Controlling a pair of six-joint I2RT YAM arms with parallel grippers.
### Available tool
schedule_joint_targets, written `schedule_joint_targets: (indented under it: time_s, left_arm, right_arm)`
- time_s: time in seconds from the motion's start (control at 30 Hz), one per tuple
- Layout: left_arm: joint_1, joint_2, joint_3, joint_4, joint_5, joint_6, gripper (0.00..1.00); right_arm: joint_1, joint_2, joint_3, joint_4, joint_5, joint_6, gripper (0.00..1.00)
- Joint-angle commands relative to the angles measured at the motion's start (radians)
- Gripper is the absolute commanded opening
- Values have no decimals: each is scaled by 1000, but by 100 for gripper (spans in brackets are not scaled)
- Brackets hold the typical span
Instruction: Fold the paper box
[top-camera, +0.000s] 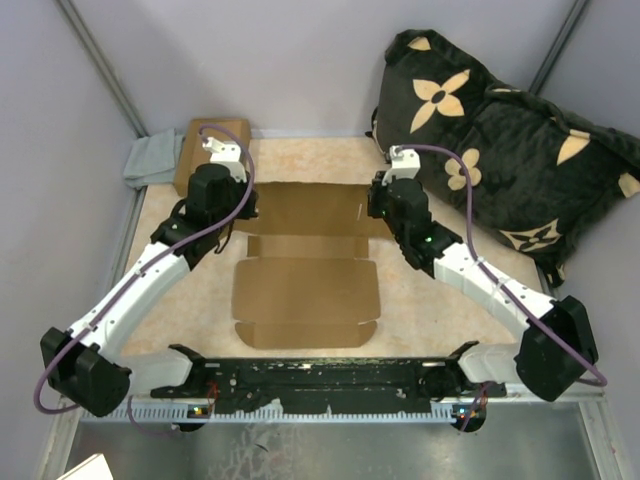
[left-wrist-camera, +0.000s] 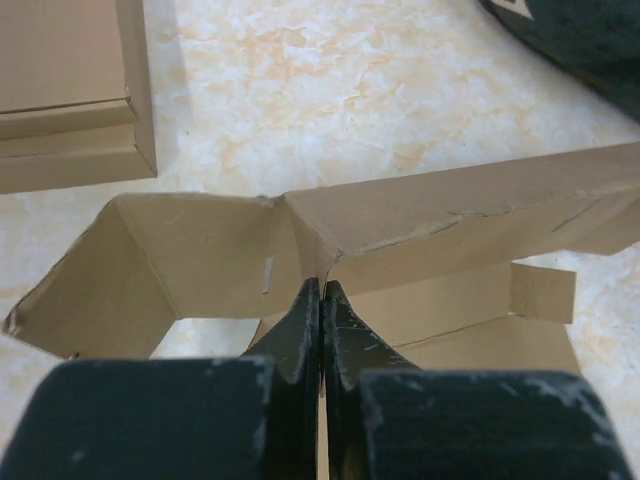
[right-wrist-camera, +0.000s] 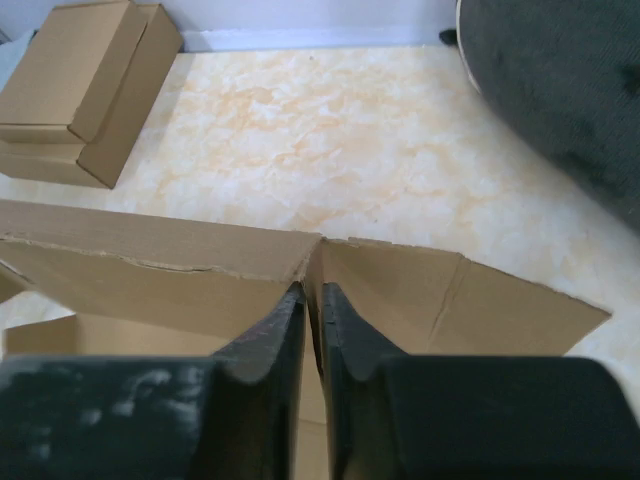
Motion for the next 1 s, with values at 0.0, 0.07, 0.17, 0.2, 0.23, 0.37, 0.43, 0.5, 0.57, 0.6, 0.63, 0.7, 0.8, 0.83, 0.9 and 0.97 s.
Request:
schedule_joint_targets:
  time_s: [0.0,0.07,0.17,0.2,0.23,0.37,0.43,0.5,0.57,0.6,0.63,0.7,0.8,0.83,0.9,0.97]
  left_arm:
    - [-5,-65,-114,151,-43,24,0]
    - [-5,-108,-182,202,-56,25,0]
    - [-5,-161,-269,269,-76,29,0]
    - [-5,-176,-293,288,-78,25,0]
    - [-6,-191,-317,303,-78,13,0]
    - [-5,-236,-408,367,-89,-31,0]
    - [-5,-241,-429,380,-98,-39,0]
    - [-6,-236,-440,393,-107,-39,0]
    - [-6,-233,-449,411,-124,-37,0]
    - [-6,-230,-455,424,-137,-35,0]
    - [-7,-227,-459,439,-143,-27,0]
    - [-7,-222,-464,452,-155,-17,0]
    - [-7,-208,-486,502,-189,12,0]
    - [-6,-205,-496,523,-198,20,0]
    - [-8,-200,-522,568,-209,35,0]
    - [-8,-194,-547,612,-218,41,0]
  right_arm:
    - [5,12,49,-9,-33,13,24]
    - [5,1,46,-31,-77,-5,41]
    - [5,-47,41,-79,-104,-45,54]
    - [4,-68,34,-88,-100,-62,58]
    - [3,-95,25,-93,-89,-77,61]
    - [-53,-221,-26,-79,-76,-99,67]
    - [-121,-271,-58,-49,-110,-80,67]
    - [-206,-280,-69,-46,-142,-43,64]
    - [-287,-251,-58,-63,-211,-22,62]
    - [-324,-231,-60,-55,-241,-16,62]
    - [-343,-207,-57,-48,-264,-17,62]
    - [-359,-143,-31,-60,-295,-38,62]
    - [-365,-29,31,-103,-339,-87,64]
    - [-370,2,52,-110,-375,-106,65]
    - [-379,63,85,-132,-437,-135,67]
    - [-383,111,106,-150,-453,-149,68]
